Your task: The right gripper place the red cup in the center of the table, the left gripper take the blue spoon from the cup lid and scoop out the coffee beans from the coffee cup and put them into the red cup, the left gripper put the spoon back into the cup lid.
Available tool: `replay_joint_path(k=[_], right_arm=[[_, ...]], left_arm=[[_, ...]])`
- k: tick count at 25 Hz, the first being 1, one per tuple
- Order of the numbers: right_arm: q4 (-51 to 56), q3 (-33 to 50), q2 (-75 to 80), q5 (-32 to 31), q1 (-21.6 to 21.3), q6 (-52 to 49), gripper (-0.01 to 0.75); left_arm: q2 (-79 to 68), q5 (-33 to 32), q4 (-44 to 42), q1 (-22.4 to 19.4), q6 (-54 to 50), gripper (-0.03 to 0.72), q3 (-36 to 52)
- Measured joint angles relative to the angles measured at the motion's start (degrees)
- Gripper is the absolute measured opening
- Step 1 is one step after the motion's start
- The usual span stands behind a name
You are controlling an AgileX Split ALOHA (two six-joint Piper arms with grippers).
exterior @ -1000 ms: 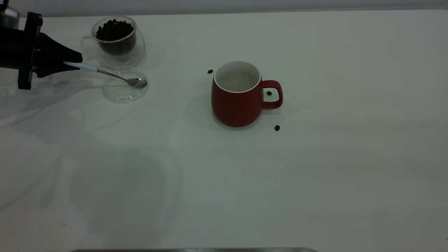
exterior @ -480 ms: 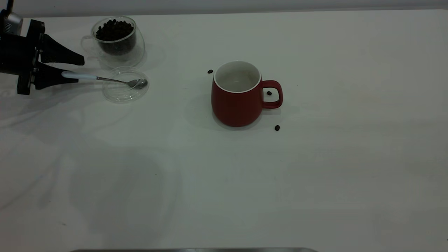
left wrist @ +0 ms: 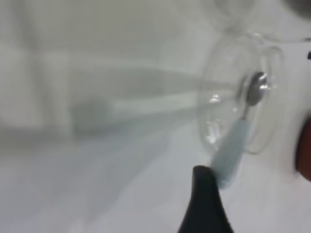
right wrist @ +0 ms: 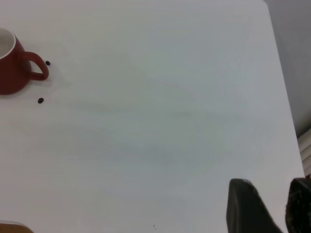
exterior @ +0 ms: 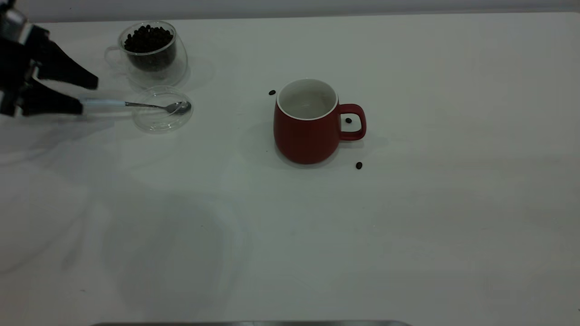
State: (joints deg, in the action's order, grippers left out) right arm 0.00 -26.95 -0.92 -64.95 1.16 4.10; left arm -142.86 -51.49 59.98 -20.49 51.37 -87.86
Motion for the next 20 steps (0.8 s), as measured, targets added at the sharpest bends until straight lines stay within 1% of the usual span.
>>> replay_joint_path(k=[5, 14, 16, 20], right_arm=[[0.0, 0.0, 0.0, 0.0, 0.0, 0.0, 0.239], [0.0, 0.0, 0.0, 0.0, 0.0, 0.0, 0.239], [0.0, 0.0, 0.0, 0.0, 0.0, 0.0, 0.239], [0.0, 0.0, 0.0, 0.0, 0.0, 0.0, 0.239]], left_arm=[[8.62, -1.38, -5.58, 0.0, -5.67, 0.601, 0.0], [31.29, -7.15, -15.86, 0.0, -15.86, 0.595, 0.0], [36.29, -8.85, -19.22, 0.0, -18.28, 0.595, 0.0], [45.98, -14.59, -26.05, 0.0, -23.83, 0.595, 0.05]])
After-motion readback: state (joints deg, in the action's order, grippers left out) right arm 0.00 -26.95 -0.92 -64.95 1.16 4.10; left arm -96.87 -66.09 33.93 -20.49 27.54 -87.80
